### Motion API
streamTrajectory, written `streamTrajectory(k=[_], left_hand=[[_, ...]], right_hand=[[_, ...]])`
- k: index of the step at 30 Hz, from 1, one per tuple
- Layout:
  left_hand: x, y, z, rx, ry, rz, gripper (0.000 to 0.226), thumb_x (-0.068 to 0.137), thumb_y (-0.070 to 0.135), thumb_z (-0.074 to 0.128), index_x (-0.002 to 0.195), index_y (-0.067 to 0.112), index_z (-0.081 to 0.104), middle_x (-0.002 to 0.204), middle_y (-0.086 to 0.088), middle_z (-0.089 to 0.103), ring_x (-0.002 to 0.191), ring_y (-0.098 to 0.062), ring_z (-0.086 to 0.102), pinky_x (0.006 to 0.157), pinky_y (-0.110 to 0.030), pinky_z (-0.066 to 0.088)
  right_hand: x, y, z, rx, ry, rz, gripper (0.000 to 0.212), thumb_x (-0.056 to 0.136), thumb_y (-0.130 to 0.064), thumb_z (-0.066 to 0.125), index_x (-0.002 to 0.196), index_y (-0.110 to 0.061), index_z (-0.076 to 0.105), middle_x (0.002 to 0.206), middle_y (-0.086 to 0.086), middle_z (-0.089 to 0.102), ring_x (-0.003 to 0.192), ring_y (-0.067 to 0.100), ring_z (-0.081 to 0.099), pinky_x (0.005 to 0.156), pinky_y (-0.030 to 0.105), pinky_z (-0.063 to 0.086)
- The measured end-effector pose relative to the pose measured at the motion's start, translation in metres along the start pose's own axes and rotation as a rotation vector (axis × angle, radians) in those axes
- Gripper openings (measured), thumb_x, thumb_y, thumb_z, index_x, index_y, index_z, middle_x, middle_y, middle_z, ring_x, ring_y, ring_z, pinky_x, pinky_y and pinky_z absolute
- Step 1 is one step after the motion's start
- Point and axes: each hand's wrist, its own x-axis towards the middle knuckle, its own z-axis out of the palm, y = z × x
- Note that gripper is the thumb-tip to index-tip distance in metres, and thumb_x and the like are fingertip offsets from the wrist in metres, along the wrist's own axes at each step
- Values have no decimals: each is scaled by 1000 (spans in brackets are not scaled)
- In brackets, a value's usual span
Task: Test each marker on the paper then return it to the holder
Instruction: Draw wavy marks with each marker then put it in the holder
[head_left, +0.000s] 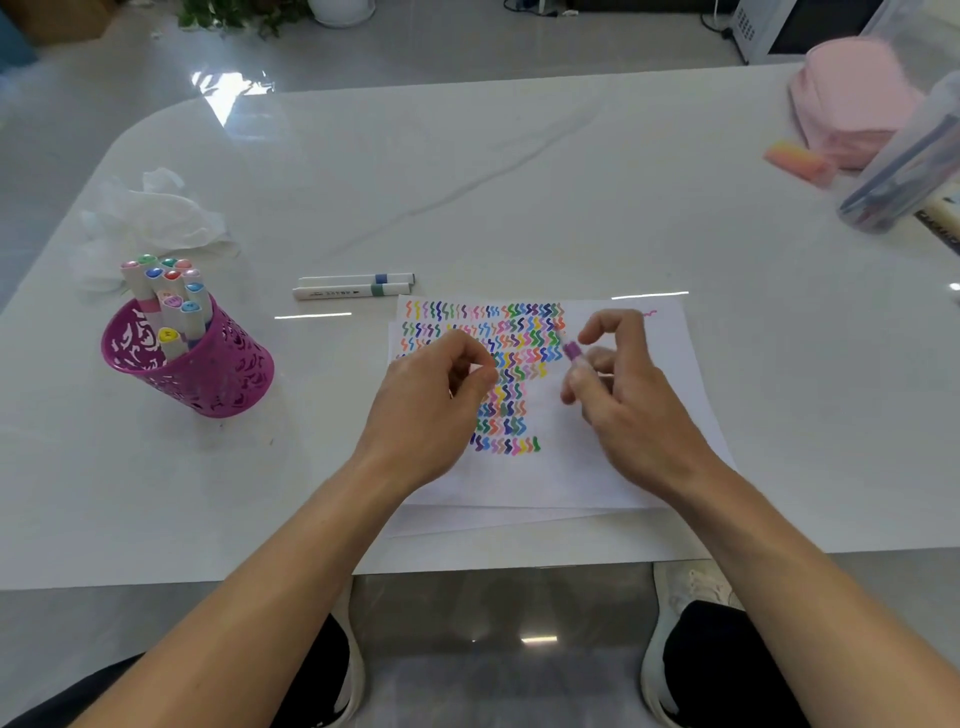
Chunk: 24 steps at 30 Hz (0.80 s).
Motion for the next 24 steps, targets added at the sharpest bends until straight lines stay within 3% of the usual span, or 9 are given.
streamTrajectory(k=[3, 6, 8, 10, 13, 15, 18, 24], left_hand=[[-1, -5, 0, 161, -18, 84, 4, 97, 27, 65, 96, 31, 66, 90, 17, 61, 83, -3, 56, 70, -13, 38], [-1, -8, 2, 236, -10, 161, 5, 95, 26, 68, 99, 27, 71, 99, 16, 63, 97, -6, 53, 80, -19, 37], [-1, -9, 2, 267, -4, 193, 4, 94, 24, 70, 96, 24, 73, 102, 14, 66, 102, -8, 51, 84, -21, 36], [-1, -11, 1, 278, -22, 197, 3, 93, 25, 71, 94, 24, 74, 105, 13, 67, 105, -9, 51, 87, -22, 38], [-1, -14, 1, 281, -39, 193, 5, 95, 27, 69, 95, 25, 73, 105, 14, 67, 104, -9, 52, 87, -23, 41], [-1, -15, 1, 285, -39, 193, 6, 95, 28, 68, 96, 26, 73, 103, 15, 67, 102, -9, 52, 86, -24, 41], [-2, -15, 2, 291, -44, 188, 6, 96, 30, 67, 97, 27, 72, 102, 16, 66, 102, -8, 51, 83, -22, 38], [-1, -17, 2, 275, -52, 164, 7, 96, 29, 67, 96, 25, 73, 105, 14, 68, 103, -8, 53, 85, -22, 38]], right_hand=[[6, -3, -4, 333, -4, 65, 22, 107, -12, 44, 104, -25, 62, 93, 7, 73, 60, 20, 60, 60, 34, 54], [8, -2, -7, 549, -45, 137, 37, 102, 0, 37, 113, -11, 70, 97, 15, 77, 80, 28, 73, 68, 37, 60], [8, 4, -7, 497, -24, 101, 25, 101, 1, 53, 117, -11, 69, 92, 10, 77, 84, 27, 76, 70, 34, 61], [7, 7, -5, 385, 41, 68, 13, 95, -16, 74, 108, -15, 70, 82, 2, 74, 71, 21, 72, 66, 29, 58], [6, 10, -1, 355, 127, 87, 22, 97, -37, 65, 89, -20, 76, 69, 4, 69, 57, 19, 63, 56, 30, 52], [6, 12, 2, 357, 142, 92, 24, 101, -29, 57, 91, -21, 78, 68, 9, 69, 54, 23, 62, 52, 32, 49], [5, 14, 5, 349, 157, 81, 5, 96, -19, 67, 101, -19, 65, 69, 12, 72, 54, 27, 66, 50, 32, 52], [5, 19, 7, 341, 228, 119, 27, 90, -13, 78, 86, -10, 51, 72, 13, 76, 62, 33, 76, 62, 46, 62]])
